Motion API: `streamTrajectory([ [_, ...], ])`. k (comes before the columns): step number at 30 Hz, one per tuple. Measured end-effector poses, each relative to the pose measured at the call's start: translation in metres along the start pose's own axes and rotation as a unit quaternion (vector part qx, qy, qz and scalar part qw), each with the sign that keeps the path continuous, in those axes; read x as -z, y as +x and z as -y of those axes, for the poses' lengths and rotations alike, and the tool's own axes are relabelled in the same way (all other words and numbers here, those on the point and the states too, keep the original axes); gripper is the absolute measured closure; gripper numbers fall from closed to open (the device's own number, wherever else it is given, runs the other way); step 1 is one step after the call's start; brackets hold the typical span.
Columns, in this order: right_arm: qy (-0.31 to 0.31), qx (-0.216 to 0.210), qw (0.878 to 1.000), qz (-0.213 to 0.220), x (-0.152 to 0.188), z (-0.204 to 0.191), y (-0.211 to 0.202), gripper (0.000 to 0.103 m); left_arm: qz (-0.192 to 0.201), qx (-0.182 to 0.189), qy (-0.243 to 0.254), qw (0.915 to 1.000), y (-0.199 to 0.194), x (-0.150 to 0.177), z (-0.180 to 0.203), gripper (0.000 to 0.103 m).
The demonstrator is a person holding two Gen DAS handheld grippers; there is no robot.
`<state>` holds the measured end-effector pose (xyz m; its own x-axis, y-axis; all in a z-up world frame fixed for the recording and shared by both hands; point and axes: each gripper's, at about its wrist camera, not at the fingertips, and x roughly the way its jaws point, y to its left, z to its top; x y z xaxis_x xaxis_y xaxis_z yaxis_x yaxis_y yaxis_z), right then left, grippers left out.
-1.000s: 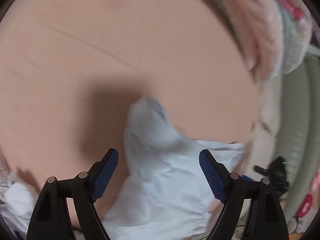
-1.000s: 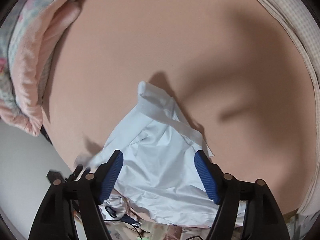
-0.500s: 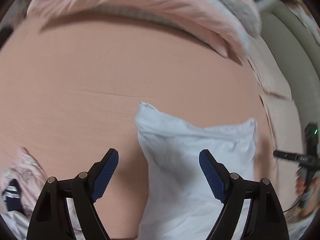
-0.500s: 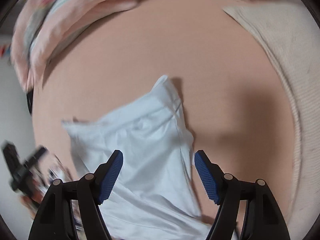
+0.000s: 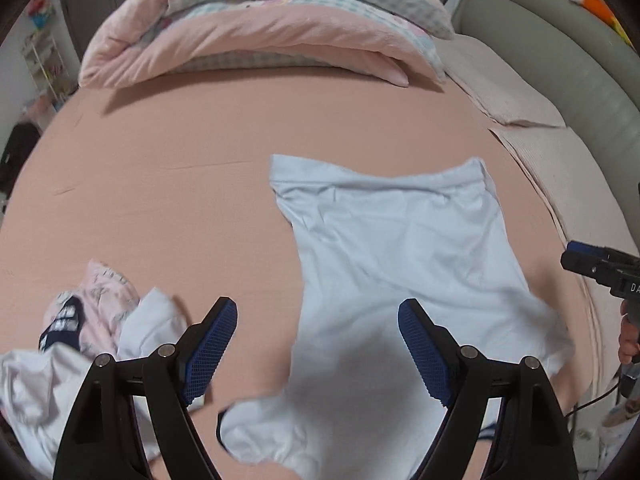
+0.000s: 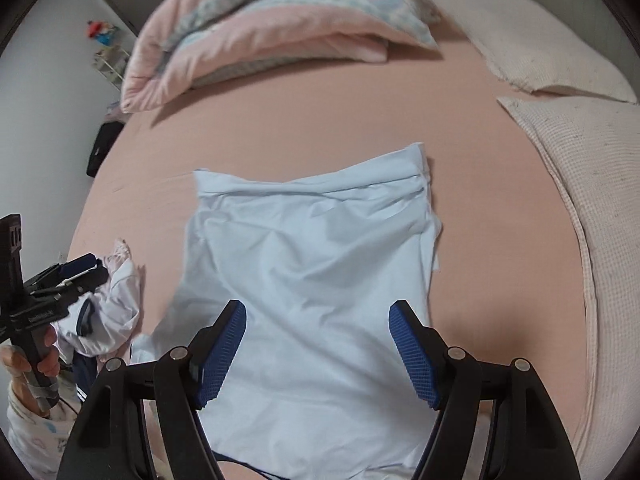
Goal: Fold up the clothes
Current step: 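Move both open grippers back from the shirt lying flat on the bed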
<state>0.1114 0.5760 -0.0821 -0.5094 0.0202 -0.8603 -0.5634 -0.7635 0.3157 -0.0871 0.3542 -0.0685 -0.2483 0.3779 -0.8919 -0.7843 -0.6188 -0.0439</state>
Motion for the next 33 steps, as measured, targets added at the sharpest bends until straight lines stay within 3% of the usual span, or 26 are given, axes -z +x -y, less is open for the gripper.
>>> streamTrajectory([
  [3,-0.004,0.003,1.000,0.025,0.025,-0.010,-0.012,0.029,0.006,0.001,0.003,1.0000,-0.014,0.027,0.009,0.021],
  [11,-0.020,0.021,0.999,0.020,0.095,-0.026,-0.018,0.029,0.006,-0.019,0.028,0.9994,-0.025,0.094,0.028,0.021],
  [16,-0.077,0.093,0.992,0.023,0.138,-0.040,-0.022,0.029,0.002,-0.032,0.041,0.9987,-0.025,0.127,0.035,0.020],
  [27,-0.077,0.163,0.982,0.053,0.204,-0.041,-0.044,0.029,-0.004,0.013,-0.011,0.9998,-0.024,0.177,0.019,0.020],
  [33,-0.074,0.149,0.985,0.048,0.226,-0.046,-0.038,0.029,-0.021,0.031,-0.013,0.9992,-0.011,0.195,0.027,0.020],
])
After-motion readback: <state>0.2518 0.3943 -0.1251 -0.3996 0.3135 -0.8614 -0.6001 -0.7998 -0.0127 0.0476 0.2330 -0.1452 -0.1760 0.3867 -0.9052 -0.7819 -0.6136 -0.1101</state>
